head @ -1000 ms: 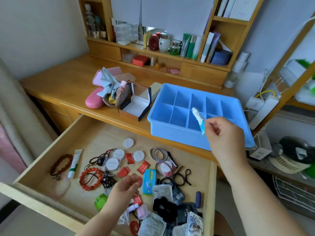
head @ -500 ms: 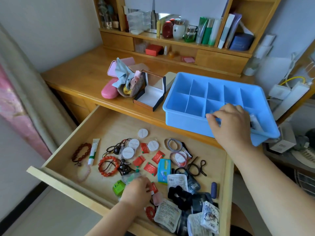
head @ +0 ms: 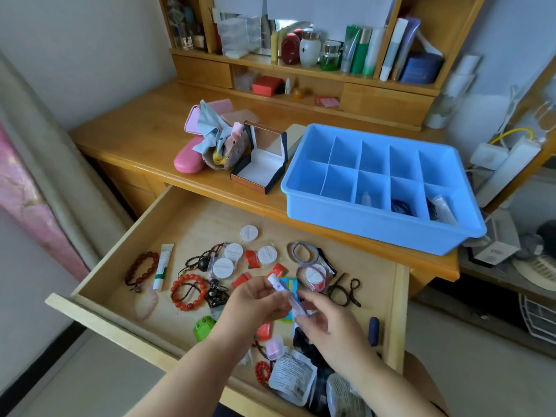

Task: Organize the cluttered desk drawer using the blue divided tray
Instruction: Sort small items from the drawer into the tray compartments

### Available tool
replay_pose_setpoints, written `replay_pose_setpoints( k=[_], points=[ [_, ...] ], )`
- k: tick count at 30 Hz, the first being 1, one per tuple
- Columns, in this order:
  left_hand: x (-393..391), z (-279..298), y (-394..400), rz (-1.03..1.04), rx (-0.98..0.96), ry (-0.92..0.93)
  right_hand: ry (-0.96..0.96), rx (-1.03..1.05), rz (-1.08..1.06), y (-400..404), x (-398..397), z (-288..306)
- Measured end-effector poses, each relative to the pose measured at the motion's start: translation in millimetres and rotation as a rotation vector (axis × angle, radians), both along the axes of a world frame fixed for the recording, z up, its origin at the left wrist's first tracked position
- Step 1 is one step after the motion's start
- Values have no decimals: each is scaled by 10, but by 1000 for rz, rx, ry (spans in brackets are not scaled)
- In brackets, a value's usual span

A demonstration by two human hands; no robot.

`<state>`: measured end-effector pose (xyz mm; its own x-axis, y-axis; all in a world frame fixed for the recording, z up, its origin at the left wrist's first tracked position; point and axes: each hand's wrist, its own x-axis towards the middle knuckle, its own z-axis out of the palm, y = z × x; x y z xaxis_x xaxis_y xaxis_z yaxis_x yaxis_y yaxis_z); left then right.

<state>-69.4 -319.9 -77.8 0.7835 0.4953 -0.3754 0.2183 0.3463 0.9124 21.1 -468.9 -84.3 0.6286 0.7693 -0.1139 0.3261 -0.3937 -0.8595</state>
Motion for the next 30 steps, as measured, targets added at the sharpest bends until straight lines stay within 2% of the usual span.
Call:
replay_pose_setpoints(
  k=[3, 5, 7, 9, 11, 12, 15, 19, 21, 22, 26, 28, 30],
  points=[
    [29, -2, -66, 42, -280, -61, -376, 29, 53, 46, -1, 140],
    [22, -54, -48, 82, -320, -52, -627, 66, 70, 27, 75, 332],
    [-15, -119, 34, 120, -193, 11, -753, 157, -97, 8, 288, 572],
    [-98, -186, 144, 132, -3, 71, -809, 262, -383, -36, 655, 838],
    [-211, -268, 265, 170, 164, 129, -755, 297, -583, -80, 1011, 1083],
    [-272, -312, 327, 200, 230, 157, -720, 270, -616, -71, 1156, 1154],
    [-397, -410, 478, 262, 344, 215, -756, -14, -520, 105, 1424, 1149],
    [-440, -429, 618, 281, 430, 227, -817, -544, -296, 346, 1496, 1024],
    [-484, -439, 751, 306, 518, 268, -848, -633, -238, 347, 1499, 980],
    [-512, -454, 848, 330, 562, 308, -892, -559, -249, 328, 1476, 965],
    [-607, -552, 1416, 373, 820, 575, -1163, -41, -288, 192, 1200, 754],
    [-615, -620, 1717, 280, 915, 741, -1158, 60, -189, 175, 979, 605],
    [-606, -705, 1920, 143, 921, 909, -1073, 78, -115, 181, 752, 448]
  ],
)
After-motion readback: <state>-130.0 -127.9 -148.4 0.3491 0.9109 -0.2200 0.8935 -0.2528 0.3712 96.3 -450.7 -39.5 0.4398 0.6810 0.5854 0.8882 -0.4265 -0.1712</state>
